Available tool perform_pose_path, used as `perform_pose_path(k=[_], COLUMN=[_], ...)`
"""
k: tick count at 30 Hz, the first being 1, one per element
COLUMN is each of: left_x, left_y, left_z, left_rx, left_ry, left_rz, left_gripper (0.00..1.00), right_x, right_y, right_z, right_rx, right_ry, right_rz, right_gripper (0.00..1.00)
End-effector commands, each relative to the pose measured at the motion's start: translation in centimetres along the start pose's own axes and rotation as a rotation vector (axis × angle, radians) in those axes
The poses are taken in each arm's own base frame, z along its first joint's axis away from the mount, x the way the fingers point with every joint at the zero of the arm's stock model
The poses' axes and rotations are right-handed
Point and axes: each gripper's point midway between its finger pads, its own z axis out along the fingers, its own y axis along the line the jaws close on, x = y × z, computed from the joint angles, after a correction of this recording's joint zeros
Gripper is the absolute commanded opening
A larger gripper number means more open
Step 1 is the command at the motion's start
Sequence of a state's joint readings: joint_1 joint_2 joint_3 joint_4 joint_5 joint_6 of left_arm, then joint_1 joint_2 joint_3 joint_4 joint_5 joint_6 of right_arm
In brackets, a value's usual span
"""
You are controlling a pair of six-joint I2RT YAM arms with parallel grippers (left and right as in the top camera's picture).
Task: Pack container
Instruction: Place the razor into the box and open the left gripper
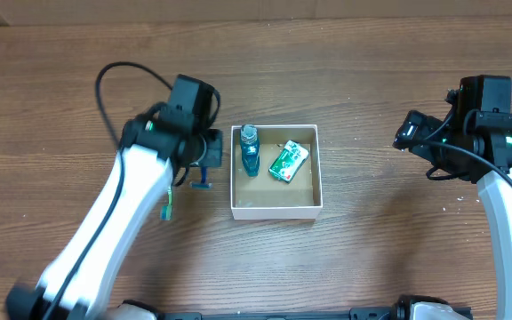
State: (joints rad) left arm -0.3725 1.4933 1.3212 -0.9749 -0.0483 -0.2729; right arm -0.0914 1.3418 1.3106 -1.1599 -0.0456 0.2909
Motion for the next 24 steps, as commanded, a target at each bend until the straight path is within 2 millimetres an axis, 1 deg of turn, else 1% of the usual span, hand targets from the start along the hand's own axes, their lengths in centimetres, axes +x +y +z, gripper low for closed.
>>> perform_pose_path(k=[1,2,3,4,5,6,9,10,13,16,17,18,19,20,21,22,23,24], left_x=[-1.5,-1.6,-1.5,-1.3,-1.1,-0.9,0.2,0.9,2.7,3.9,4.2,4.3,4.4,4.4,4.4,4.3,4.3,4.0], left_y=[-3.6,-5.2,-7.4,-9.0,-9.9,-10.9,-12.4,-12.7,-13.0,-13.2,-13.1,-13.1,-13.1,-13.1,-13.2,-13.4,-13.6,-13.9], left_z=[-4.8,-5.3,-5.4,-5.0,-4.5,-3.6,-0.2,1.4,5.3,7.1,7.6,7.7,7.8,7.8,7.7,7.3,6.8,5.8], left_rx=[0.012,0.036,0.063,0.079,0.086,0.090,0.092,0.089,0.093,0.106,0.103,0.105,0.104,0.104,0.105,0.108,0.111,0.116], left_ry=[-0.193,-0.223,-0.251,-0.256,-0.255,-0.245,-0.168,-0.123,-0.007,0.057,0.073,0.079,0.083,0.083,0.080,0.075,0.071,0.060], left_rz=[0.247,0.328,0.446,0.525,0.572,0.624,0.685,0.697,0.719,0.727,0.728,0.729,0.729,0.729,0.731,0.734,0.739,0.745], left_gripper=[0.04,0.04,0.04,0.04,0.04,0.04,0.04,0.04,0.04,0.04,0.08,0.12,0.24,0.33,0.35,0.39,0.47,0.50], right_x=[-0.1,-0.1,-0.1,-0.1,-0.1,-0.1,-0.1,-0.1,-0.1,-0.1,-0.1,-0.1,-0.1,-0.1,-0.1,-0.1,-0.1,-0.1], right_y=[0.0,0.0,0.0,0.0,0.0,0.0,0.0,0.0,0.0,0.0,0.0,0.0,0.0,0.0,0.0,0.0,0.0,0.0], right_z=[-0.1,-0.1,-0.1,-0.1,-0.1,-0.1,0.0,0.0,0.0,0.0,0.0,0.0,0.0,0.0,0.0,0.0,0.0,0.0], right_rx=[-0.003,-0.003,-0.003,-0.003,-0.003,-0.003,-0.003,-0.003,-0.003,-0.003,-0.003,-0.003,-0.003,-0.003,-0.003,-0.003,-0.003,-0.003], right_ry=[-0.007,-0.007,-0.006,-0.007,-0.006,-0.006,-0.006,-0.006,-0.006,-0.006,-0.006,-0.007,-0.006,-0.006,-0.006,-0.006,-0.006,-0.006], right_rz=[-0.001,-0.001,-0.001,-0.001,-0.001,-0.001,-0.001,-0.001,-0.001,-0.001,-0.001,-0.001,-0.001,-0.001,-0.001,-0.001,-0.001,-0.001], right_gripper=[1.00,1.00,1.00,1.00,1.00,1.00,1.00,1.00,1.00,1.00,1.00,1.00,1.00,1.00,1.00,1.00,1.00,1.00])
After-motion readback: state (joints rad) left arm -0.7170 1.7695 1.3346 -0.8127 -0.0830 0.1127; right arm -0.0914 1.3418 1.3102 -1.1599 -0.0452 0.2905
